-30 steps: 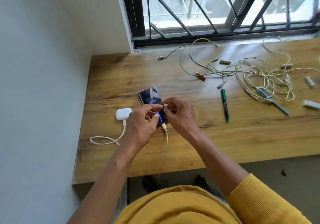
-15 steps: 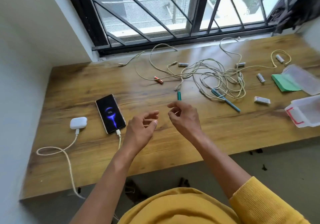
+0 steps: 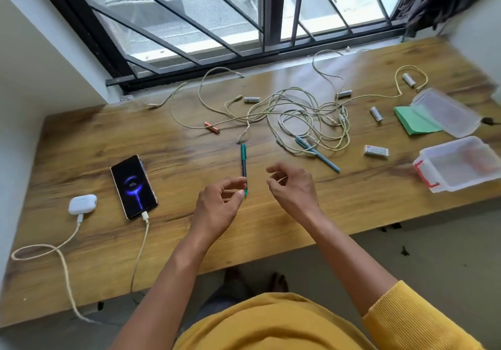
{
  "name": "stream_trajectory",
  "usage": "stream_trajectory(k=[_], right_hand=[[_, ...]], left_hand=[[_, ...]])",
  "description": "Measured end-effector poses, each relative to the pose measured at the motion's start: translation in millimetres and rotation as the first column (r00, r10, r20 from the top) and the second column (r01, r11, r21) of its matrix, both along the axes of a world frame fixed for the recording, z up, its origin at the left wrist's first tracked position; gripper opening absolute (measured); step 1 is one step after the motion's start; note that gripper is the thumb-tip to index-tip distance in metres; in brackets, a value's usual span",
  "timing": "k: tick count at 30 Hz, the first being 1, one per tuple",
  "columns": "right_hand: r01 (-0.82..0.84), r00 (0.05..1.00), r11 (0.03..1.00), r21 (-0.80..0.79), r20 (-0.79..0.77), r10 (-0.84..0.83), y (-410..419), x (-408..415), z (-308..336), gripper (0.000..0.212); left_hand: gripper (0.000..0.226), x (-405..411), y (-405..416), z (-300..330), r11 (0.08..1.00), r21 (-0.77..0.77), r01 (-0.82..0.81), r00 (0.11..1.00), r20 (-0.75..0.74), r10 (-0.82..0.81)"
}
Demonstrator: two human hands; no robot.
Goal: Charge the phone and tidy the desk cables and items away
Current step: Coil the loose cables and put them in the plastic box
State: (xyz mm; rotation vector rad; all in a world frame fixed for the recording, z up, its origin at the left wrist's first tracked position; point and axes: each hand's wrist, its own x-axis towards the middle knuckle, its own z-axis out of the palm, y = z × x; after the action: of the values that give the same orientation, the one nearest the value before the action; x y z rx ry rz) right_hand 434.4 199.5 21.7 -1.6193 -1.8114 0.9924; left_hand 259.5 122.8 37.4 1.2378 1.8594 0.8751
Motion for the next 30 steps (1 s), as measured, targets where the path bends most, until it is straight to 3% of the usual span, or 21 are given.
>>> stream_trajectory(k=[16,23,28,30], right_hand=[[0.23,0.973,0.973,-0.028,0.032,-0.229,41.7,22.8,3.4,0.018],[0.316,0.948,0.948,0.029,0.033,-0.317,65.2,39.1,3.1,0.017],[0.319,0.932,0.938,0.137,0.133,-0.336,97.6,57.5,-4.0,0.029],[0.239,0.939,0.965,0.106,0.228,-0.257,112.8,68.0,-9.7,0.036]], left_hand=[[0.025,1.6,81.5,-8.0,0.98,0.004,0.2,0.976,0.082,-0.2],[0.024,11.9,106.5,-8.0,0.969,0.006,0.249,0.966,0.068,-0.248],[0.023,28.9,122.8,-8.4,0.976,0.002,0.219,0.974,0.067,-0.219],[0.023,37.8,129.5,-9.7,0.983,0.01,0.181,0.981,0.07,-0.181]])
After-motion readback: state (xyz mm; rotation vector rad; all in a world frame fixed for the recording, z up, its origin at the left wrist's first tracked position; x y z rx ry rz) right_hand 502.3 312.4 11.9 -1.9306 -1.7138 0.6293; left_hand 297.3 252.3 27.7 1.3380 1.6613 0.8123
